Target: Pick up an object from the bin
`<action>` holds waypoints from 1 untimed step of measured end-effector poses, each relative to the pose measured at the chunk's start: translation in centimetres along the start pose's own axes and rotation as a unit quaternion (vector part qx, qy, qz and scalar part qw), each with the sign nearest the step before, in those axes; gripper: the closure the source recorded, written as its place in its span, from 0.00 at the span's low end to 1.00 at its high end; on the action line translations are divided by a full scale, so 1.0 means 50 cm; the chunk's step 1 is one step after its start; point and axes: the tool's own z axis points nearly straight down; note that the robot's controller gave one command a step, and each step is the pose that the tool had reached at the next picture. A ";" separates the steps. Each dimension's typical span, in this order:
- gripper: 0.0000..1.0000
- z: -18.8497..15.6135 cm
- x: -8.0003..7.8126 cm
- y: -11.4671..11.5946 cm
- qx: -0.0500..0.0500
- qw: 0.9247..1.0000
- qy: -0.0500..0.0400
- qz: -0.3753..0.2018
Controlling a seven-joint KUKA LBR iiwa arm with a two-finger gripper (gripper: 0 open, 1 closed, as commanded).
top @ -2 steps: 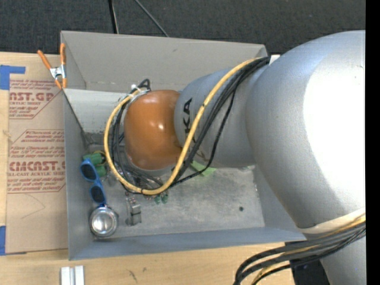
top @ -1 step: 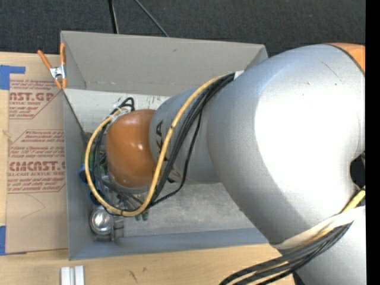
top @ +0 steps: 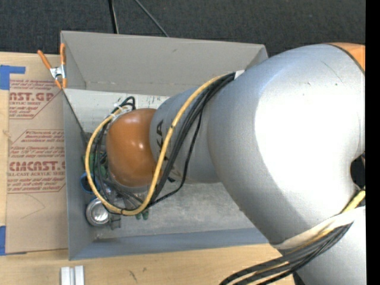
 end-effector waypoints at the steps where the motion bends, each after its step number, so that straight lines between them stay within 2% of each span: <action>1: 1.00 -0.317 -0.035 -0.035 0.000 1.000 -0.006 -0.022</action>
Offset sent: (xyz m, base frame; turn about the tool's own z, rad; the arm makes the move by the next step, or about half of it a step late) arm 0.0186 -0.0143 0.1536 -0.0450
